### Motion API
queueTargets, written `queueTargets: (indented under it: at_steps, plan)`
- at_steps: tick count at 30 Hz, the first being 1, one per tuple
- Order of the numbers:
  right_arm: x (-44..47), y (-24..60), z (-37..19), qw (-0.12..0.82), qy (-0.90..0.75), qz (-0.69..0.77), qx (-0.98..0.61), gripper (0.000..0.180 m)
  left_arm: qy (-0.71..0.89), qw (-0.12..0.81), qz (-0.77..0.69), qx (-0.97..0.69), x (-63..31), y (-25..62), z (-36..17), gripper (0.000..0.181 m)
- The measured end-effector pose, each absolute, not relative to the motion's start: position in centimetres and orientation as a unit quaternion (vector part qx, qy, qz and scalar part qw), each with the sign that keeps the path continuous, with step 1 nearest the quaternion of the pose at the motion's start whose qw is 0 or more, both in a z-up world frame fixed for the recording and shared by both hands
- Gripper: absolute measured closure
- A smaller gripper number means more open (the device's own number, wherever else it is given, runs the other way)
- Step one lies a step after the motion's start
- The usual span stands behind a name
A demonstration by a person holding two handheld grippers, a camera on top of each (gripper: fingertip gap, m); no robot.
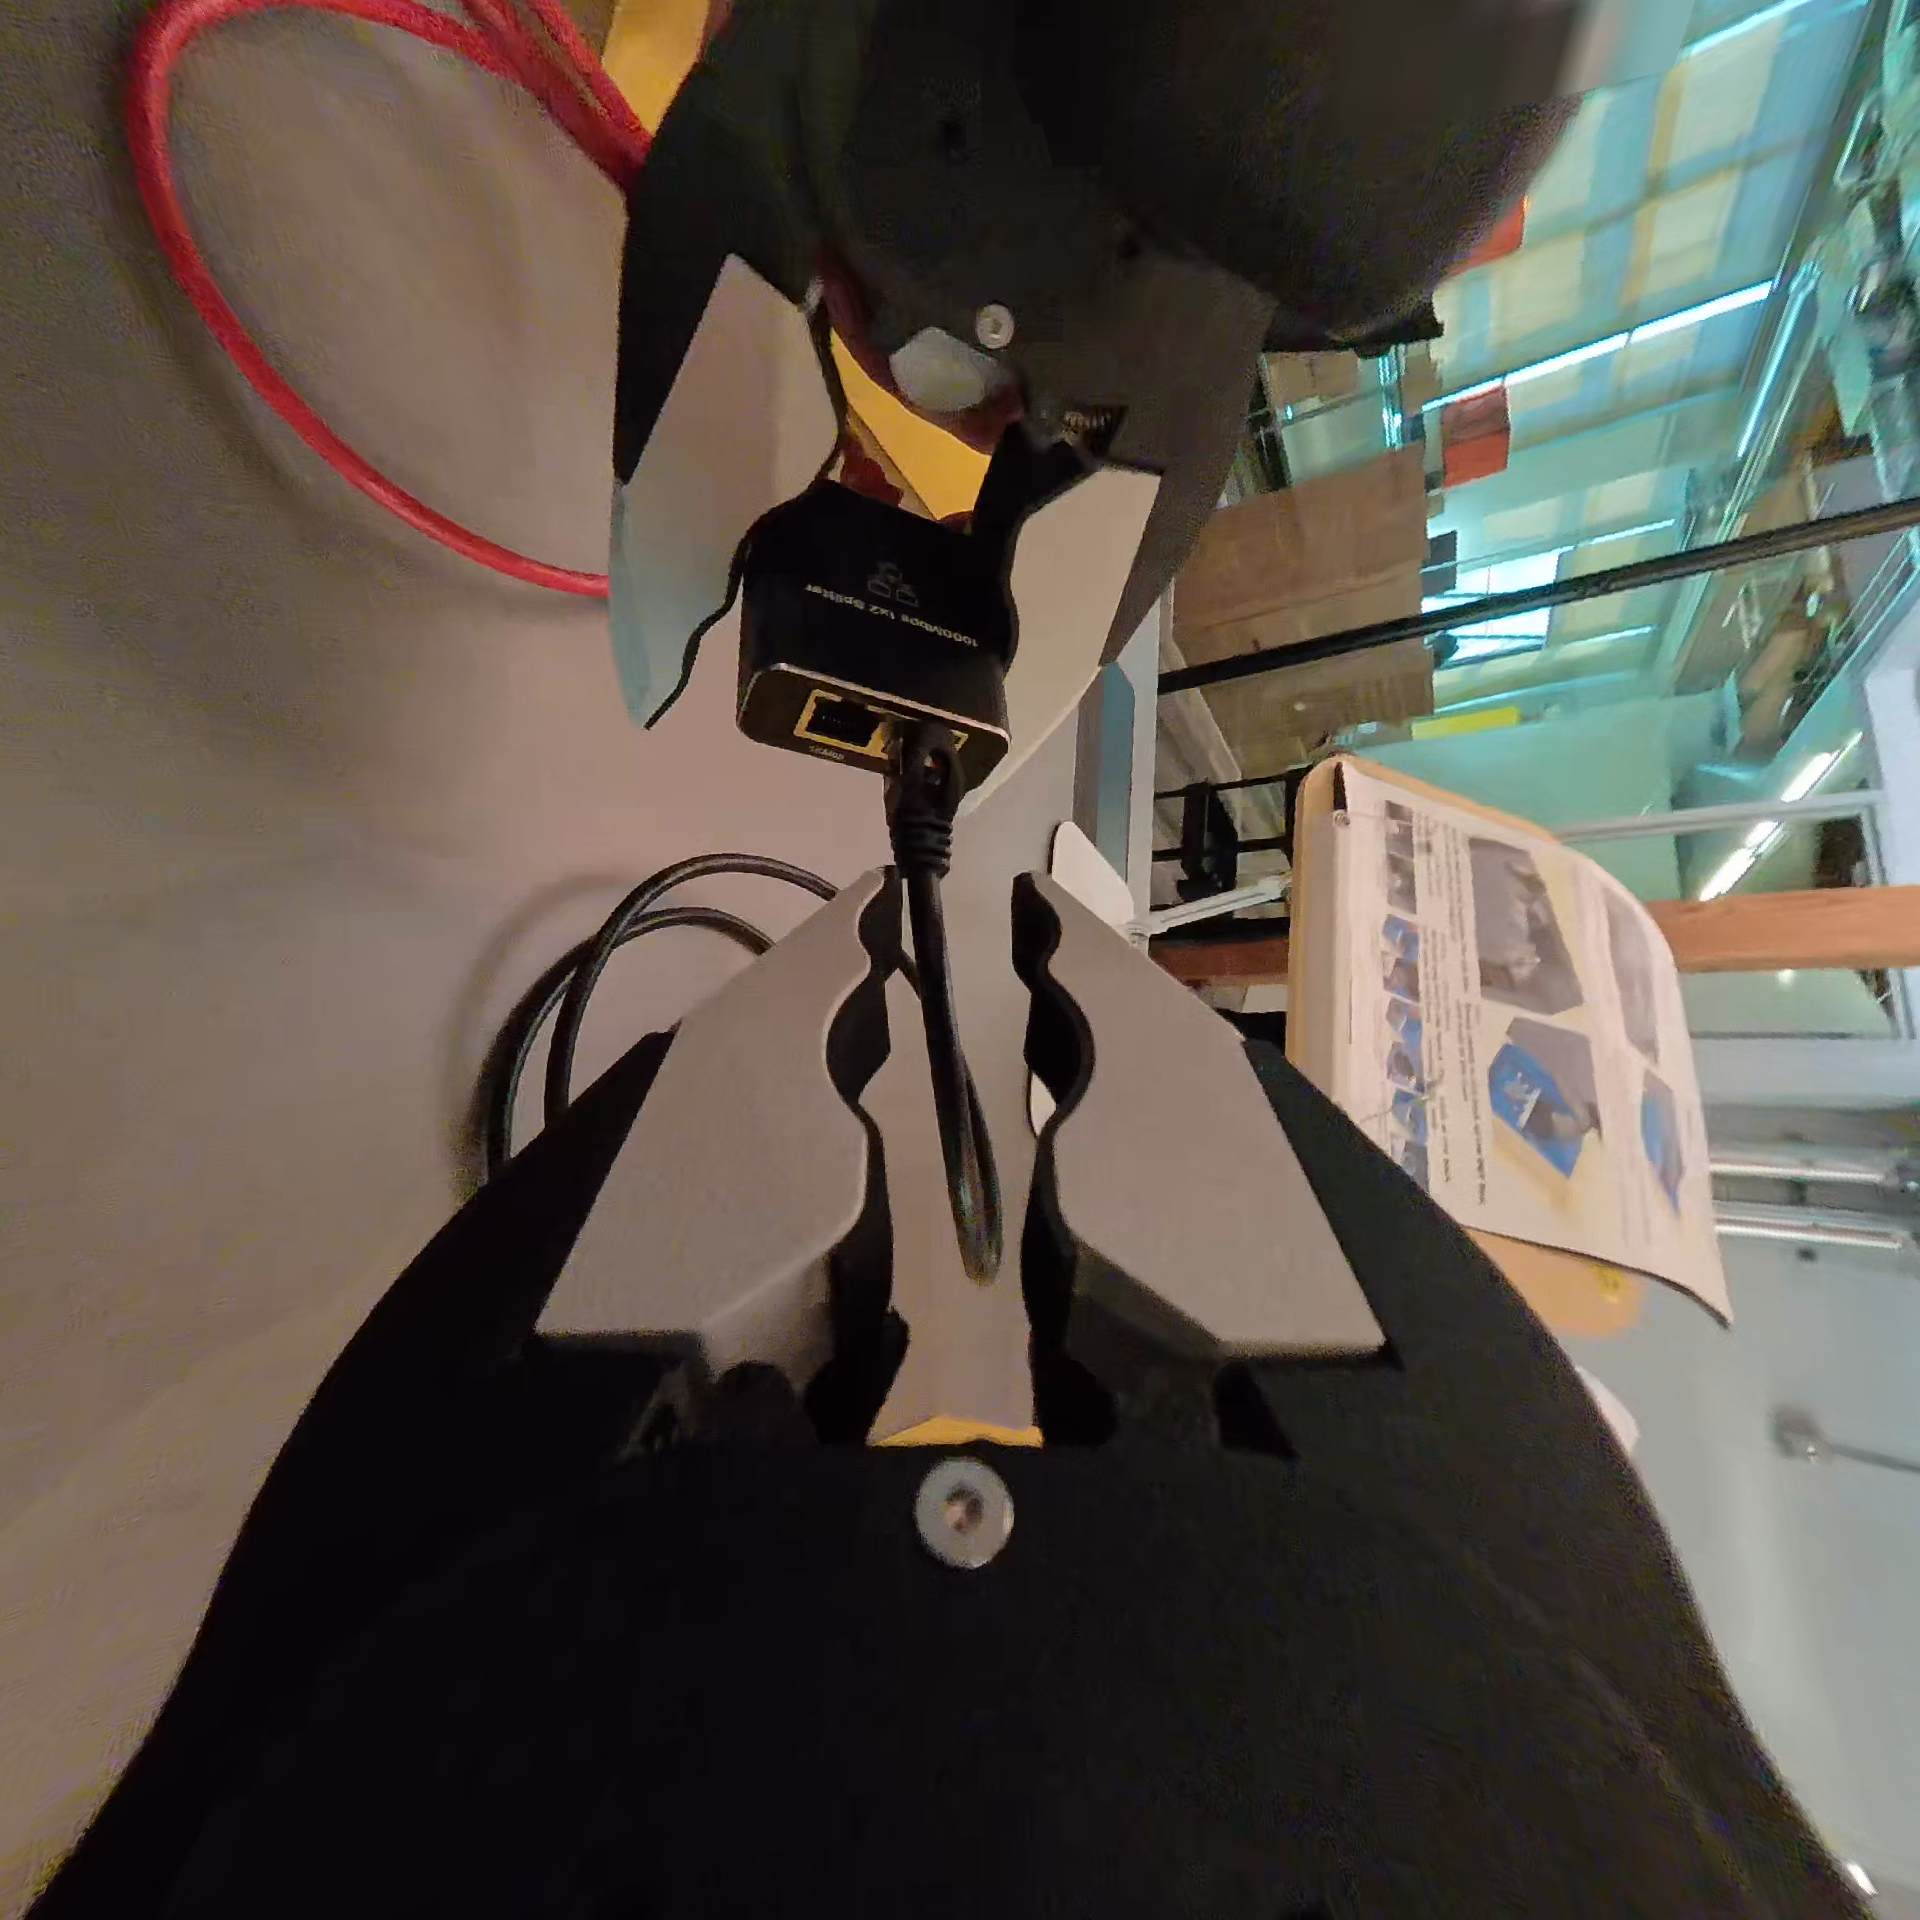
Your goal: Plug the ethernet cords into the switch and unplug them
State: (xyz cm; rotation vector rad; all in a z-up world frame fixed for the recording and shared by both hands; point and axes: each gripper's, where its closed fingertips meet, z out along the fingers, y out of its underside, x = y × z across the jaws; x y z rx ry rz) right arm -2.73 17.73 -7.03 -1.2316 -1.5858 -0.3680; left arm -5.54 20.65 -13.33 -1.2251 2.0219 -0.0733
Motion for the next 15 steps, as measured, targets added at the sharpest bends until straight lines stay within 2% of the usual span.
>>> queueTargets:
  at_steps: [8, 15]
  plan:
    - [-4.5, 16.6, -6.9, 0.513, -0.71, -0.147, -0.46, 0.156, 0.774, 0.268, -0.216, -0.532, -5.6, 17.9, -12.4, 0.104]
    - [-5.0, 17.3, -6.3, 0.491, -0.74, -0.166, -0.429, 0.161, 0.782, 0.22, -0.249, -0.527, -5.6, 17.1, -12.3, 0.104]
